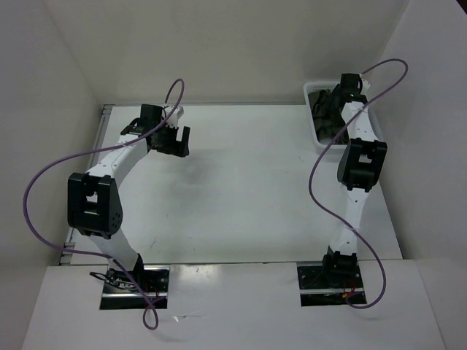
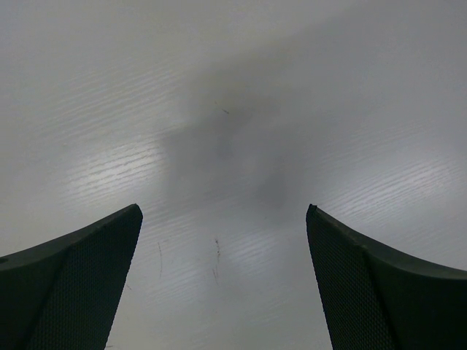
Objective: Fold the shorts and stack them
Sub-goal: Grab the shorts from the pile
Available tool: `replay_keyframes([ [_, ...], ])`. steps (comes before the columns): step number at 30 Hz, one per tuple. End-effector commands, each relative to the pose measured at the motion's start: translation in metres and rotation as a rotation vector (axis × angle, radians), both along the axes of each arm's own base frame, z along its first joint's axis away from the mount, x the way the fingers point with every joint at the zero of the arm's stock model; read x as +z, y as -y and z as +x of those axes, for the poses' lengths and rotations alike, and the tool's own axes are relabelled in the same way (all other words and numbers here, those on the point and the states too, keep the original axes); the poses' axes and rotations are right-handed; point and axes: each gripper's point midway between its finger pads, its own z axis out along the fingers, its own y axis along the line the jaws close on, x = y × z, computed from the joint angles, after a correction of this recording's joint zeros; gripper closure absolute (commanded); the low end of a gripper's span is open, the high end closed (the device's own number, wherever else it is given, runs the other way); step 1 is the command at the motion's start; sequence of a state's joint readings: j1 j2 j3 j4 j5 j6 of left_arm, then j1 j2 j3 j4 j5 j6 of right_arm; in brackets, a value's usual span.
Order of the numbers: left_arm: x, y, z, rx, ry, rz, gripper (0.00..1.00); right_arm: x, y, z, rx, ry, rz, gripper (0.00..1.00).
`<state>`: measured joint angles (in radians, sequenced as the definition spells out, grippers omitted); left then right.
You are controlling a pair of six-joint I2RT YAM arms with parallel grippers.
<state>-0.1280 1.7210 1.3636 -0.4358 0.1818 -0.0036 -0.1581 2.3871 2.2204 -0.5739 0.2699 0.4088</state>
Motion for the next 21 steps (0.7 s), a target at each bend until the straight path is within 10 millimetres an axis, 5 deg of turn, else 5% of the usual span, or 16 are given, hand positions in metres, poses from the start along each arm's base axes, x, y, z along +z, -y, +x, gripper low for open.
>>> replay_keyframes([
  [1,0.004,-0.002,0.006,0.004,0.017,0.003,0.0,-0.023,-0.021,-0.004,0.021,-0.038,0.104,0.14],
  [4,0.0,0.002,0.003,-0.006,0.008,0.004,0.0,-0.03,-0.019,-0.007,0.012,-0.042,0.096,0.22],
  [8,0.0,0.002,0.003,-0.006,0.008,0.004,0.0,-0.03,-0.017,-0.007,0.005,-0.043,0.089,0.52],
  [12,0.0,0.002,0.003,-0.006,0.008,0.004,0.0,-0.023,-0.018,-0.007,-0.009,-0.043,0.064,0.96],
  [15,0.003,0.002,0.002,-0.006,0.018,0.003,0.0,0.002,-0.029,-0.006,-0.012,-0.014,-0.001,1.0],
  [17,0.007,0.002,0.002,-0.006,0.027,0.002,0.0,0.033,-0.052,0.001,0.015,0.044,-0.091,1.0],
  [21,0.013,0.004,0.005,-0.012,0.054,-0.009,0.0,0.101,-0.065,-0.003,-0.131,0.159,-0.315,1.0],
])
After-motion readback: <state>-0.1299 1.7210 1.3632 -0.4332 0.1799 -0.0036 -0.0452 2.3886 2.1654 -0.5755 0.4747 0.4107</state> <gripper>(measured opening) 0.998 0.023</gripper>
